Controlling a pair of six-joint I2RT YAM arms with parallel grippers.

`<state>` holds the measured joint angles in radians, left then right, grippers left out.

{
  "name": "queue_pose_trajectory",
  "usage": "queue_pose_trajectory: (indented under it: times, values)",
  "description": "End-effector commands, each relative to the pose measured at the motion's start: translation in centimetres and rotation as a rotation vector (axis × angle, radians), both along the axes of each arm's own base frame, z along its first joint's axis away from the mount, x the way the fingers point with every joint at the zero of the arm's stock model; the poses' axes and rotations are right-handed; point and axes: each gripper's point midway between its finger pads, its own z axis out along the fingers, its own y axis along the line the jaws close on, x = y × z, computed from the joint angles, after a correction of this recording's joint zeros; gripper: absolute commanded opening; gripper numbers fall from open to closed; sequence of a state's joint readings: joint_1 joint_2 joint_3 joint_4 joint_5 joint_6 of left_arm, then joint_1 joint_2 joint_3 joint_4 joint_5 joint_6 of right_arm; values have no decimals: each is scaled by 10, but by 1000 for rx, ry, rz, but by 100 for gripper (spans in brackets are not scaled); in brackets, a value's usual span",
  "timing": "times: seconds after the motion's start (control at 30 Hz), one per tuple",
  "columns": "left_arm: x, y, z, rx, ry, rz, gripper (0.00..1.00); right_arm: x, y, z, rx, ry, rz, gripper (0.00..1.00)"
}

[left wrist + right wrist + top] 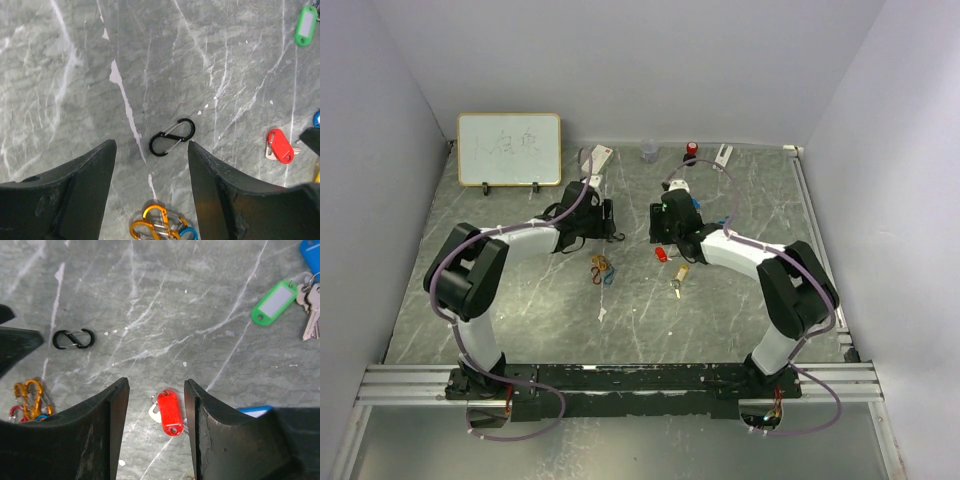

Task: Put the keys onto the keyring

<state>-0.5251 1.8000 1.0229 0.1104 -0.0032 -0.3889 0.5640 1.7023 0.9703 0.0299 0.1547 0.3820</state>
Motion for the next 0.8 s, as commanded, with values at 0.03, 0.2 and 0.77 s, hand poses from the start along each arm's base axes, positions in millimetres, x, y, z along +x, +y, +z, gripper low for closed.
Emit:
queue_pose_trajectory:
  times: [0.03,0.2,0.77]
  values:
    - [6,-13,-4,60,-22,-115,70,1,-11,27,6,-69,-28,48]
    - [8,-22,-12,52,-16,-146,71,0,-21,40,15,-98,-51,49]
    - [5,-36,-26,39,0,-215,72,1,-36,47,47,-116,-73,49]
